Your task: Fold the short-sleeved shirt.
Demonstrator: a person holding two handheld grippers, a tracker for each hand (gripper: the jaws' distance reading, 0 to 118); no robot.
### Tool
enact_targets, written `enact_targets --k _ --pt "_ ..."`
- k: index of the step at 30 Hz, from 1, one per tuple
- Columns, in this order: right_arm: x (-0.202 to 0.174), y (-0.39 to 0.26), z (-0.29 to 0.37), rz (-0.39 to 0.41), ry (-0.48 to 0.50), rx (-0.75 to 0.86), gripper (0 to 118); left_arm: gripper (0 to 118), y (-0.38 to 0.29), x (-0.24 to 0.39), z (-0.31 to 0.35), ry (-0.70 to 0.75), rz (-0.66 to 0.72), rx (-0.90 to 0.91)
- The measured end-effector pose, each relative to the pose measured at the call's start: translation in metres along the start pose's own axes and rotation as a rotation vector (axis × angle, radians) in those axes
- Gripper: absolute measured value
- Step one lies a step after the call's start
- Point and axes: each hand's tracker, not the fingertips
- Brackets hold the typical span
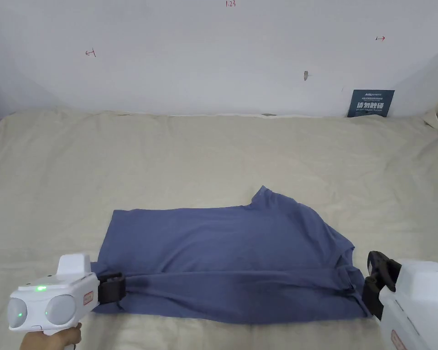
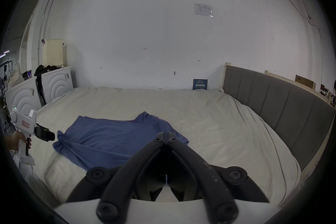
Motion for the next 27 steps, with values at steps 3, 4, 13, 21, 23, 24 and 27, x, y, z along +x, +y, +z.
enact_targets --k 3,4,13,21,23,24,27 --pt "0.001 -0.004 -0.012 -0.004 -0.006 -0.029 1 102 -0.003 -0.016 -0.03 0.026 0.039 -0.091" --pt "0.002 -0.005 -0.017 -0.004 -0.008 -0.04 1 96 -0.007 -0.018 -0.037 0.039 0.053 -0.124" --pt "0.014 -0.02 -0.06 -0.067 -0.02 -0.168 6 5 -0.025 -0.018 -0.057 -0.011 0.063 -0.162" --pt "0.038 -0.061 -0.156 -0.183 -0.058 -0.505 106 5 -0.007 -0.02 -0.027 -0.06 0.076 -0.079" --pt "0.037 -0.075 -0.178 -0.136 -0.072 -0.571 104 5 -0.003 -0.02 -0.02 -0.067 0.07 -0.063" --pt "0.036 -0.08 -0.187 -0.111 -0.077 -0.604 103 5 -0.001 -0.019 -0.019 -0.069 0.063 -0.059" --pt "0.031 -0.098 -0.204 -0.064 -0.109 -0.679 81 5 0.001 -0.018 -0.017 -0.069 0.052 -0.056"
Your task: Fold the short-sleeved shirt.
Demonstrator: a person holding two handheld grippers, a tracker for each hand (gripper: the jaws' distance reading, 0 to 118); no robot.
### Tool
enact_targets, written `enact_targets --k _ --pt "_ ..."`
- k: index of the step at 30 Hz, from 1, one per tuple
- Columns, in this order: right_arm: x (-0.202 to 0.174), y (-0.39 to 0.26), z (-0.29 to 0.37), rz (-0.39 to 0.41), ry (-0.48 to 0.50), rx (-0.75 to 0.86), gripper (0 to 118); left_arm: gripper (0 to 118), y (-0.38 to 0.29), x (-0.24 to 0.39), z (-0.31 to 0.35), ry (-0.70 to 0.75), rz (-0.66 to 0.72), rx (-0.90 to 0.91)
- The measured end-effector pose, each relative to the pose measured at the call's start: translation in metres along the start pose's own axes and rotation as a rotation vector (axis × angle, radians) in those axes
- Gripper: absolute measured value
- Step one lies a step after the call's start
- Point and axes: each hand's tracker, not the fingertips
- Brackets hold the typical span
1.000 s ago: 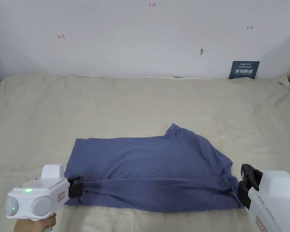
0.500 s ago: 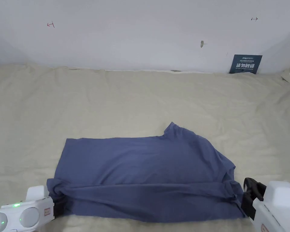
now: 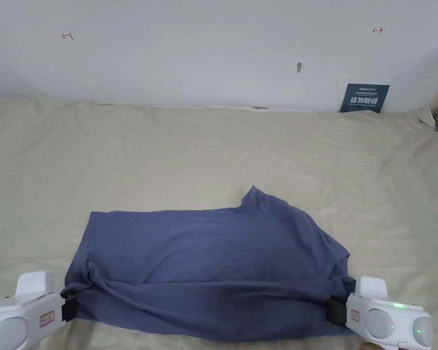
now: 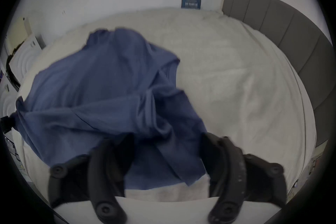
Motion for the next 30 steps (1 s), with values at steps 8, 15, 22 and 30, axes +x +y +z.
enact_targets --k 8,15,22,30 --pt "0.014 -0.012 0.005 -0.008 0.101 0.024 16 5 -0.008 0.002 -0.001 0.027 0.014 -0.028" --pt "0.039 -0.037 0.055 -0.083 0.141 0.1 16 5 -0.026 0.002 0.011 0.035 0.036 -0.06" --pt "0.069 -0.109 0.087 -0.119 0.142 0.044 16 5 -0.084 -0.001 0.046 0.007 0.021 -0.136" --pt "0.07 -0.175 0.071 -0.182 0.139 0.018 17 5 -0.129 0.001 0.042 0.043 -0.004 -0.175"
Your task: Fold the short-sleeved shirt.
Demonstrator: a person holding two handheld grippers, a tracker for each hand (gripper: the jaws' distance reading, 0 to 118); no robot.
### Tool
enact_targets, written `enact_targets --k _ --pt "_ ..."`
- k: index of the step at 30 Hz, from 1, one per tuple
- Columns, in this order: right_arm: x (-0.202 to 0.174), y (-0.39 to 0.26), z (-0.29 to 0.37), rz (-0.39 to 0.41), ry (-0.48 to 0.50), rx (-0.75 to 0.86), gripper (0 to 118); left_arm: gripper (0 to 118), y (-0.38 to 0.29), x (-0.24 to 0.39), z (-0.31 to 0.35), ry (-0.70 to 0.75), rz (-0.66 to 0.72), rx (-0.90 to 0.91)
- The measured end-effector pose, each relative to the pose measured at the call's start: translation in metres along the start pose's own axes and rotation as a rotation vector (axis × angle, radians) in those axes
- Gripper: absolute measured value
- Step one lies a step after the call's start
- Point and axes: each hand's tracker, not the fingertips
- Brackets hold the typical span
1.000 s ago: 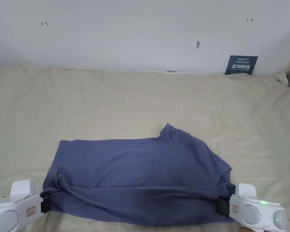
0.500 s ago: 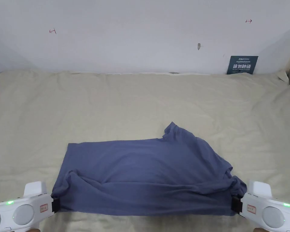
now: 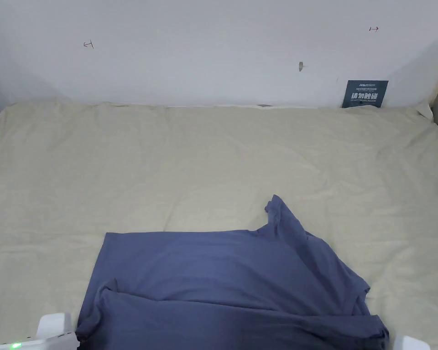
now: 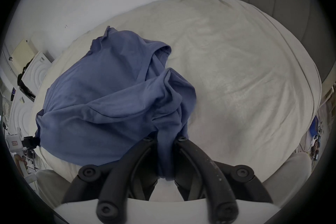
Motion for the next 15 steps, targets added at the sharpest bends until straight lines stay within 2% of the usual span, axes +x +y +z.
enact_targets --k 3,4,5,7,8,11,15 --pt "-0.015 0.006 0.015 0.021 -0.026 0.004 24 6 0.008 0.005 0.004 0.02 0.014 -0.012" --pt "-0.017 0.008 0.019 0.031 -0.033 0.001 39 15 0.008 0.006 0.007 0.02 0.012 -0.007" --pt "-0.019 0.014 0.021 0.04 -0.049 -0.001 56 33 0.01 0.009 0.013 0.022 0.02 0.004" --pt "-0.026 0.025 0.043 0.064 -0.022 0.077 92 92 0.017 0.013 0.036 -0.028 0.059 0.079" --pt "-0.03 0.032 0.056 0.075 -0.001 0.137 100 105 0.022 0.017 0.05 -0.057 0.079 0.144" --pt "-0.058 0.064 0.113 0.12 0.062 0.322 100 105 0.047 0.037 0.103 -0.116 0.094 0.371" --pt "-0.089 0.097 0.175 0.19 0.108 0.586 101 105 0.079 0.066 0.16 -0.133 0.016 0.636"
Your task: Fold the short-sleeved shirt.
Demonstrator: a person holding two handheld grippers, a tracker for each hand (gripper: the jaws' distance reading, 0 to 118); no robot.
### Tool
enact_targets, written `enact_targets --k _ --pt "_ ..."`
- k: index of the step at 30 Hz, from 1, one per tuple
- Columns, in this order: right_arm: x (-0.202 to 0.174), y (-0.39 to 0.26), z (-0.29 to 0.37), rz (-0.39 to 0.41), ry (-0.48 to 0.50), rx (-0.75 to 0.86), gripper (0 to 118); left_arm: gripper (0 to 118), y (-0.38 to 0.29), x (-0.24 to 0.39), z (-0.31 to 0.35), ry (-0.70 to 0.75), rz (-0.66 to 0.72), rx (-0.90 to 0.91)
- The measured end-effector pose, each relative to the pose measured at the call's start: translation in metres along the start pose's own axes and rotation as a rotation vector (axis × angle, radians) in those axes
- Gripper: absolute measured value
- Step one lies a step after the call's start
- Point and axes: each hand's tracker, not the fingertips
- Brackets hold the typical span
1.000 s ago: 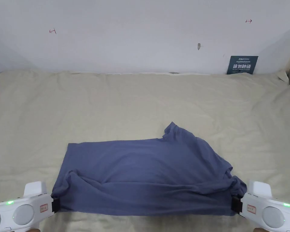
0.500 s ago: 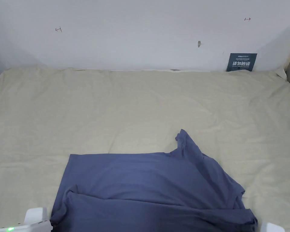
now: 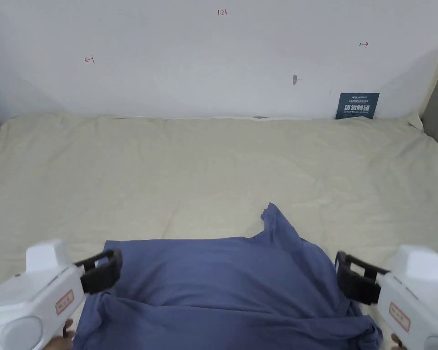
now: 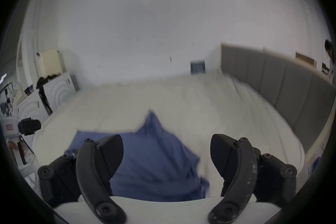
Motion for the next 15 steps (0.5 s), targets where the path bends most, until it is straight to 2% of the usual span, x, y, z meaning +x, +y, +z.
enact_targets --k 6,10,11,12,13,14,15 --pt "-0.028 0.045 0.026 0.084 -0.056 0.241 100 106 0.041 0.041 0.016 0.036 -0.089 0.272" --pt "-0.035 0.049 0.029 0.091 -0.074 0.296 87 94 0.036 0.051 0.014 0.036 -0.11 0.332" --pt "-0.036 0.051 0.029 0.09 -0.069 0.296 73 78 0.033 0.053 0.013 0.032 -0.103 0.329" --pt "-0.037 0.051 0.029 0.09 -0.067 0.301 52 54 0.032 0.055 0.011 0.035 -0.111 0.331" --pt "-0.038 0.052 0.027 0.087 -0.07 0.306 16 14 0.031 0.057 0.008 0.052 -0.121 0.328" --pt "-0.038 0.051 0.023 0.091 -0.072 0.309 2 1 0.029 0.057 0.004 0.059 -0.125 0.334" --pt "-0.038 0.052 0.021 0.09 -0.067 0.313 2 1 0.028 0.056 0.002 0.045 -0.127 0.331"
